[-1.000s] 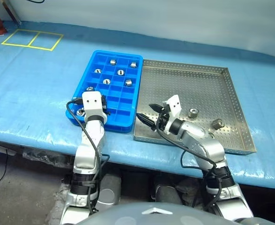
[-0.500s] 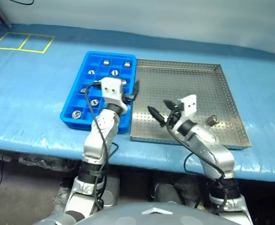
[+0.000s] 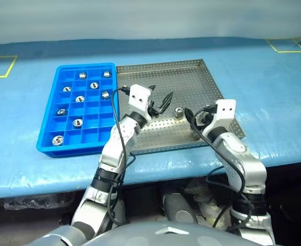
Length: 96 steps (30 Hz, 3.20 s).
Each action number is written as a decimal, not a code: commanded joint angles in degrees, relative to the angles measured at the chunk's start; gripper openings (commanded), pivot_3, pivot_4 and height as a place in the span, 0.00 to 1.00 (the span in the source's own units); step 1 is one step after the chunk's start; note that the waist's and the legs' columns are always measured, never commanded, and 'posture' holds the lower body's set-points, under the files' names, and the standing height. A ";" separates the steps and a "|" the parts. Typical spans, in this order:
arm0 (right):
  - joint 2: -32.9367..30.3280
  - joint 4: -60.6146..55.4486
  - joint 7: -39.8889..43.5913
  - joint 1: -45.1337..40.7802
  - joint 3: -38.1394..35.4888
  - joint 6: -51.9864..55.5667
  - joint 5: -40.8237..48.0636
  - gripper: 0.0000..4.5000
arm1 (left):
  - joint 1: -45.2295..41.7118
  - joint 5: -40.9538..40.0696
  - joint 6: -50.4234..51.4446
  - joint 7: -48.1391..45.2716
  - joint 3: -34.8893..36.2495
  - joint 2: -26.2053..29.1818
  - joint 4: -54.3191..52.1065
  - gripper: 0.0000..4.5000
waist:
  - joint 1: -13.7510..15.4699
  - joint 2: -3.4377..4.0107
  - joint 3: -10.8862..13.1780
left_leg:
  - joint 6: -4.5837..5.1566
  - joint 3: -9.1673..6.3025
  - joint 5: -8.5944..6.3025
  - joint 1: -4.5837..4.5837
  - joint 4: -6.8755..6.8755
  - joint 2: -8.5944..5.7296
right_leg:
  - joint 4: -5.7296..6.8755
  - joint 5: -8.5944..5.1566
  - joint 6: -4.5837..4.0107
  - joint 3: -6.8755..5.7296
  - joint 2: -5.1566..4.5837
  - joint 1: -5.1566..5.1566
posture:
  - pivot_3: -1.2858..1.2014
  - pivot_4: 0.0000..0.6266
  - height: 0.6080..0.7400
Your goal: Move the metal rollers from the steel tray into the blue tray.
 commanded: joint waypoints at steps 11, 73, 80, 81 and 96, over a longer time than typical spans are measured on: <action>-2.70 23.53 3.62 -13.62 4.14 2.16 -6.41 0.86 | 8.96 -0.03 -1.60 -1.96 3.94 7.99 -12.16 0.78 | 3.46 0.00 0.02 | 0.01 -0.04 0.00 -0.07 -0.02 -0.05 | -0.07 0.10 0.15 -0.02 -0.07 0.00 | 0.59 0.24 1.00; 3.95 33.03 7.31 -25.11 6.49 -10.12 -12.70 0.43 | 27.73 5.25 -2.01 8.30 12.53 9.98 -29.71 0.78 | 39.02 0.06 0.09 | -1.93 -0.41 -0.78 -0.37 -0.53 1.49 | 0.73 -0.71 -1.58 -3.20 0.01 -1.35 | 0.75 0.24 1.00; 3.46 31.68 7.42 -23.88 5.77 -8.67 -11.95 0.67 | 27.00 5.18 -1.74 7.85 11.79 9.92 -29.47 0.78 | 38.48 0.07 0.08 | -1.96 -0.45 -0.76 -0.29 -0.50 1.49 | 0.77 -0.75 -1.64 -3.20 0.02 -1.26 | 0.74 0.24 1.00; 3.37 30.96 7.29 -23.50 5.41 -8.68 -11.70 0.74 | 26.45 4.95 -1.52 7.54 11.45 9.89 -29.32 0.78 | 38.52 0.08 0.08 | -1.96 -0.46 -0.76 -0.28 -0.49 1.49 | 0.77 -0.75 -1.64 -3.21 0.02 -1.24 | 0.73 0.24 1.00; -3.51 -1.06 2.08 -1.89 -6.61 -0.25 -9.12 0.80 | 7.22 1.98 -4.13 -5.96 1.44 8.06 -8.15 0.78 | 23.26 0.44 -0.10 | -1.74 -0.59 -0.75 -0.39 -0.03 1.35 | 0.65 -0.69 -1.55 -3.09 0.00 -0.91 | 0.51 0.24 1.00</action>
